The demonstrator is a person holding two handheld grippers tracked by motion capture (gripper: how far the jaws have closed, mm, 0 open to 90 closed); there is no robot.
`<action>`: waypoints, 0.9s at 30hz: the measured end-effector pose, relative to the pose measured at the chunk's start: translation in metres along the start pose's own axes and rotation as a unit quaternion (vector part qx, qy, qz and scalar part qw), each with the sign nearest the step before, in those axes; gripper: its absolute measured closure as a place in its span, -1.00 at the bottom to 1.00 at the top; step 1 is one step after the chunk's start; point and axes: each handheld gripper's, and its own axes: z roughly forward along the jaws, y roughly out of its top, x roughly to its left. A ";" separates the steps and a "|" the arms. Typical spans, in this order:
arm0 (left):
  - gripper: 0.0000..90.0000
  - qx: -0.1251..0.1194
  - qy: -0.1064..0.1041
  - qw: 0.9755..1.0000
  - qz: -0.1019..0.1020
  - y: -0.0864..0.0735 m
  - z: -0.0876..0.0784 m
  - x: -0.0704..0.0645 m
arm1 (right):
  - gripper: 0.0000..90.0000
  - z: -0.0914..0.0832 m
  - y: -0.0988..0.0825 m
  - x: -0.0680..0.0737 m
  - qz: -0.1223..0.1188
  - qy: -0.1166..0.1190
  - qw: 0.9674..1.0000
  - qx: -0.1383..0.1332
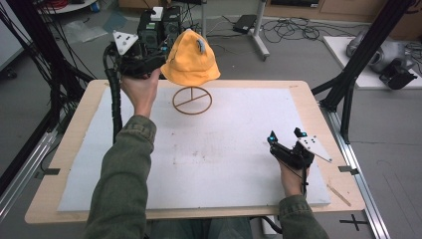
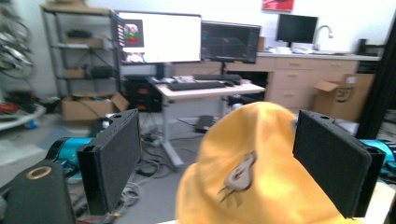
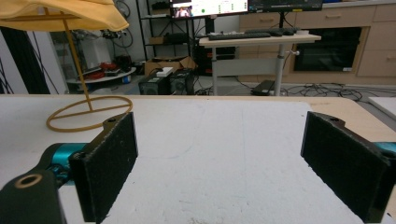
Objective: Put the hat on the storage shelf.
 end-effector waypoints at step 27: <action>-0.64 -0.005 0.129 0.992 -0.008 -0.135 -0.155 0.051 | -0.76 -0.007 -0.004 0.008 -0.003 -0.022 0.999 -0.029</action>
